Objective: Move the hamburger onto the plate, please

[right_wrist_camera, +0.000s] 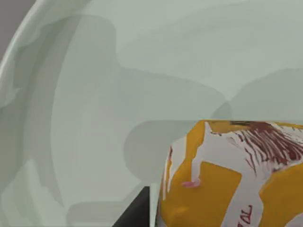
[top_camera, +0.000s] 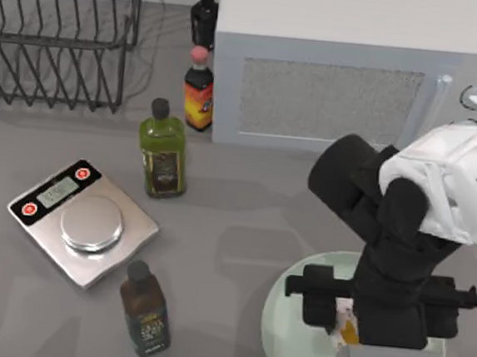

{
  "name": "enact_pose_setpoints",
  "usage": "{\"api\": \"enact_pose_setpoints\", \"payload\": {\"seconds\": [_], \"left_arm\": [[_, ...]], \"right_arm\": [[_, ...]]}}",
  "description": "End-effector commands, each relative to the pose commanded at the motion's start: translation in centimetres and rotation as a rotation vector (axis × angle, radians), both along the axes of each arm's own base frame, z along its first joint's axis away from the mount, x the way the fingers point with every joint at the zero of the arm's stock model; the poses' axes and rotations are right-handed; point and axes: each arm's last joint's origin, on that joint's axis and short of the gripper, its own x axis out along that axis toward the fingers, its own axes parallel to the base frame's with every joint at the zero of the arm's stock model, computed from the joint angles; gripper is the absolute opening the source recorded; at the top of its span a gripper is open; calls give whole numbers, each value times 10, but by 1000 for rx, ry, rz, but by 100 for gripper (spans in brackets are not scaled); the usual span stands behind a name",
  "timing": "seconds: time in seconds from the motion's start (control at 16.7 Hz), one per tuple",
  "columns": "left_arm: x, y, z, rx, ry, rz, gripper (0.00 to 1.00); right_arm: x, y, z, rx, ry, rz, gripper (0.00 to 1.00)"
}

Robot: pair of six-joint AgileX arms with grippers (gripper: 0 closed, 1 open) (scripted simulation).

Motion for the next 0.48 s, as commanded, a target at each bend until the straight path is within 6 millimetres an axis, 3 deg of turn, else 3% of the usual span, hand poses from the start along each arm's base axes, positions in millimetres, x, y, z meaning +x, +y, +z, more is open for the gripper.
{"api": "enact_pose_setpoints", "payload": {"seconds": [0.12, 0.48], "left_arm": [[0, 0, 0, 0, 0, 0, 100], [0, 0, 0, 0, 0, 0, 100]], "right_arm": [[0, 0, 0, 0, 0, 0, 98], [0, 0, 0, 0, 0, 0, 100]]}}
